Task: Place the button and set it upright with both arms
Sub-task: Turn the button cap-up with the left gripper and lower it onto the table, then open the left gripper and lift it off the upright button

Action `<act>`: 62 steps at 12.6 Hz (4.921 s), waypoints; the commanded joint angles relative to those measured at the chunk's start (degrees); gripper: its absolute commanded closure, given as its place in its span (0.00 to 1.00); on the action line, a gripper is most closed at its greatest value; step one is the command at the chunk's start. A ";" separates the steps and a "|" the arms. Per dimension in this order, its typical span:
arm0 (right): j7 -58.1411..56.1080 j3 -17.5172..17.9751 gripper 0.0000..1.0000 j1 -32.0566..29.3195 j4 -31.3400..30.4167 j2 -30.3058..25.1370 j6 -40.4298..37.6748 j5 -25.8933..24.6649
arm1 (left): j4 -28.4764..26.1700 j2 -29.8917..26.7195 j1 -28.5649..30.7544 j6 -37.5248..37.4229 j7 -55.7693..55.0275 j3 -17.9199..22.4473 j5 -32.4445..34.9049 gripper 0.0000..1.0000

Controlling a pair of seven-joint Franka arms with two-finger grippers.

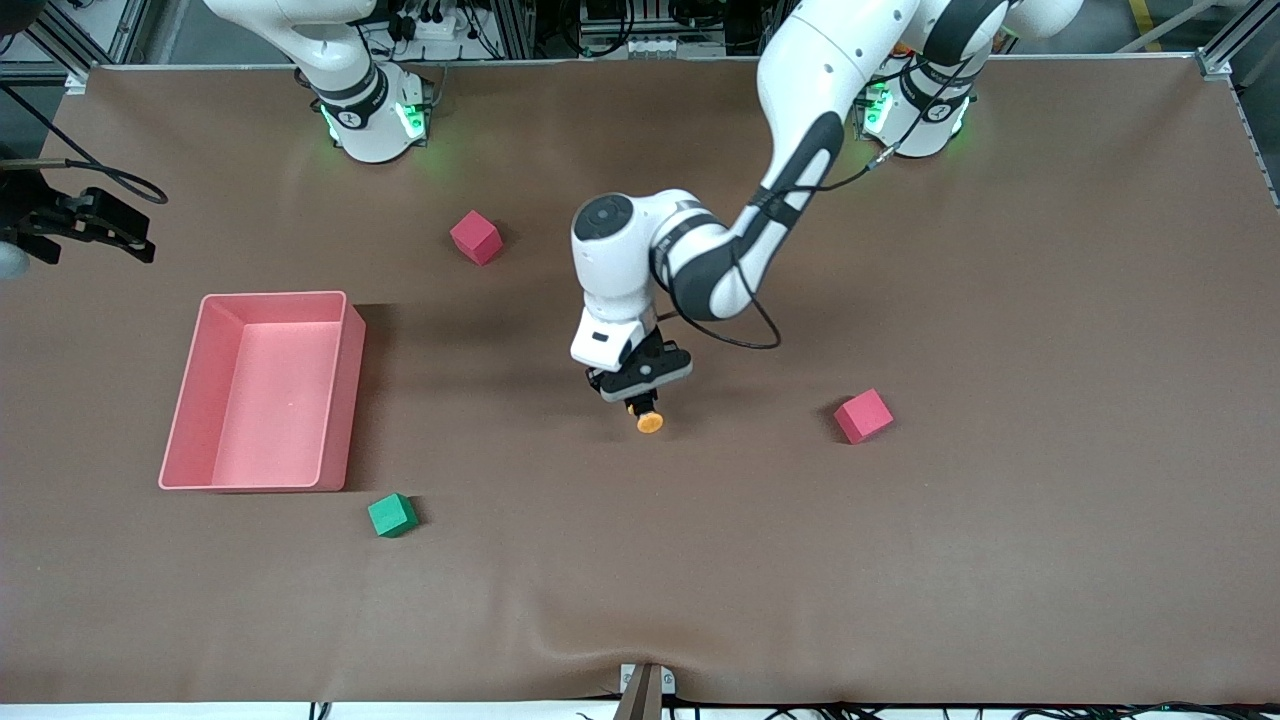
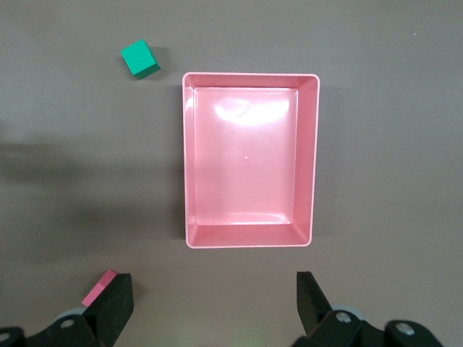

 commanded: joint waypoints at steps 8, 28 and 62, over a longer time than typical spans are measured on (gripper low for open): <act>1.10 -0.05 0.00 -0.30 -1.82 -1.74 0.44 2.18 | -1.05 1.15 -3.28 -1.16 -35.26 1.90 29.49 1.00; 1.10 0.04 0.00 -0.04 -1.91 -1.65 -0.26 2.89 | -2.37 5.89 -12.24 -8.97 -54.51 3.04 49.55 1.00; 1.09 -0.05 0.00 -0.39 -2.88 -1.91 -0.61 4.73 | 1.67 -1.47 -25.34 -23.92 -35.36 -2.24 15.56 0.00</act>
